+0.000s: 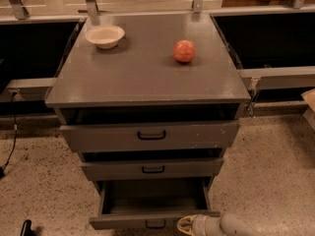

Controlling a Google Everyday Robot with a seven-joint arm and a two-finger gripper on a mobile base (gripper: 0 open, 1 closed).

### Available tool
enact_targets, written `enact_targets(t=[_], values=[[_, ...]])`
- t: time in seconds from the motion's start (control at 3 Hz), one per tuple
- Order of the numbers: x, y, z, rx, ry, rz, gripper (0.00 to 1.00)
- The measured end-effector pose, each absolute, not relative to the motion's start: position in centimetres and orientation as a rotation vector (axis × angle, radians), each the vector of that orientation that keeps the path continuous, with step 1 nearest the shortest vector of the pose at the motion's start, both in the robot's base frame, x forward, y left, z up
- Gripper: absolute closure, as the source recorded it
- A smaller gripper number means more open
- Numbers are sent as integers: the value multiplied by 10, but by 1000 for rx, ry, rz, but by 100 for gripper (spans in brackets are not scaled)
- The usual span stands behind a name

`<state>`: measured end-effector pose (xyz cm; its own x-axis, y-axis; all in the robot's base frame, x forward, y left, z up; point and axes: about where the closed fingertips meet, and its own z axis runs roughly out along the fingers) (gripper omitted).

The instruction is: Close bottom drawer

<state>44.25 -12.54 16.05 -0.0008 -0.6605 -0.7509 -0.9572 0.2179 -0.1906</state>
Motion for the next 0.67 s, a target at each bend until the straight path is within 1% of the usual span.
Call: enact_targets(t=[0.33,0.67], values=[[450,-125,153,-1495,1728,454,100],[459,-124,141,-1470,1720,443,82]])
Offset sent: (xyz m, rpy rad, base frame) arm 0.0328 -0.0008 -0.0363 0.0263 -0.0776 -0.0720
